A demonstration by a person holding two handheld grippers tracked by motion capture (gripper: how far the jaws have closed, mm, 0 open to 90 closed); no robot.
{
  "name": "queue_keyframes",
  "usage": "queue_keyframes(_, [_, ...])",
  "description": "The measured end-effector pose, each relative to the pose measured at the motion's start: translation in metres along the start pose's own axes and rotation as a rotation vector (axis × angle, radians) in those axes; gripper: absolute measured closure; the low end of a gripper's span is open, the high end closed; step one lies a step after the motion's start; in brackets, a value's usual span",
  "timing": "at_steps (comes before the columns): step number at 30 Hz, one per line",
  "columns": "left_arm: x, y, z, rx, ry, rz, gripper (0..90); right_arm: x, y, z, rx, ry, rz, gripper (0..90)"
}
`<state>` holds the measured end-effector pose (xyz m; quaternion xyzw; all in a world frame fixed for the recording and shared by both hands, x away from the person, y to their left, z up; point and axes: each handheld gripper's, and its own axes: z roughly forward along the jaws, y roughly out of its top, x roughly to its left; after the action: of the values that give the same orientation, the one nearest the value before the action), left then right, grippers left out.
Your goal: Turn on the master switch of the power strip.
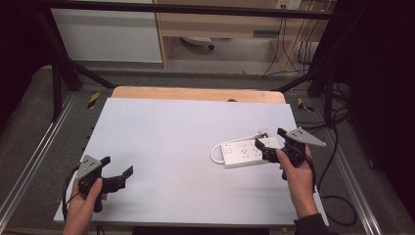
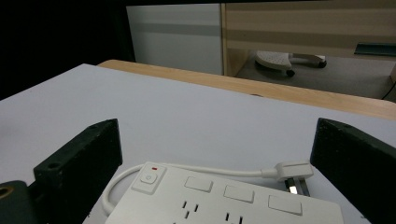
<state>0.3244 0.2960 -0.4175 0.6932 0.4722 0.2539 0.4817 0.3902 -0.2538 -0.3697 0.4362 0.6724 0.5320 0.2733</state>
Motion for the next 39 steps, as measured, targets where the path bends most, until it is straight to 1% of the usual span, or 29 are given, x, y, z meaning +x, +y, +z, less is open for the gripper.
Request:
queue_keyframes(3, [0.0, 0.0, 0.0, 0.002, -0.001, 0.0, 5.5, 0.002, 0.0, 0.005, 0.007, 0.007, 0.003, 2.8])
queue_keyframes(7, [0.0, 0.0, 0.0, -0.001, 0.0, 0.0, 5.5, 0.004, 0.003, 0.01, 0.015, 0.014, -0.007, 2.8])
queue_keyframes(12, [0.0, 0.0, 0.0, -0.005, 0.003, -0.004, 5.5, 0.005, 0.007, 0.016, 0.014, 0.018, -0.004, 2.9])
queue_keyframes(16, [0.0, 0.0, 0.0, -0.003, 0.003, -0.004, 5.5, 0.007, 0.011, 0.022, 0.003, 0.025, 0.003, 3.1])
queue_keyframes(21, [0.0, 0.0, 0.0, -0.001, 0.003, -0.004, 5.5, 0.01, 0.01, 0.027, 0.009, 0.033, 0.003, 4.8])
queue_keyframes(28, [0.0, 0.0, 0.0, -0.004, 0.001, -0.001, 5.5, 0.015, 0.01, 0.03, 0.013, 0.041, -0.003, 4.6])
queue_keyframes(32, [0.0, 0.0, 0.0, -0.004, 0.0, 0.0, 5.5, 0.017, 0.009, 0.033, 0.015, 0.036, 0.0, 4.5])
queue_keyframes(39, [0.0, 0.0, 0.0, -0.004, -0.001, 0.001, 5.5, 0.024, 0.007, 0.041, 0.036, 0.051, -0.013, 5.4])
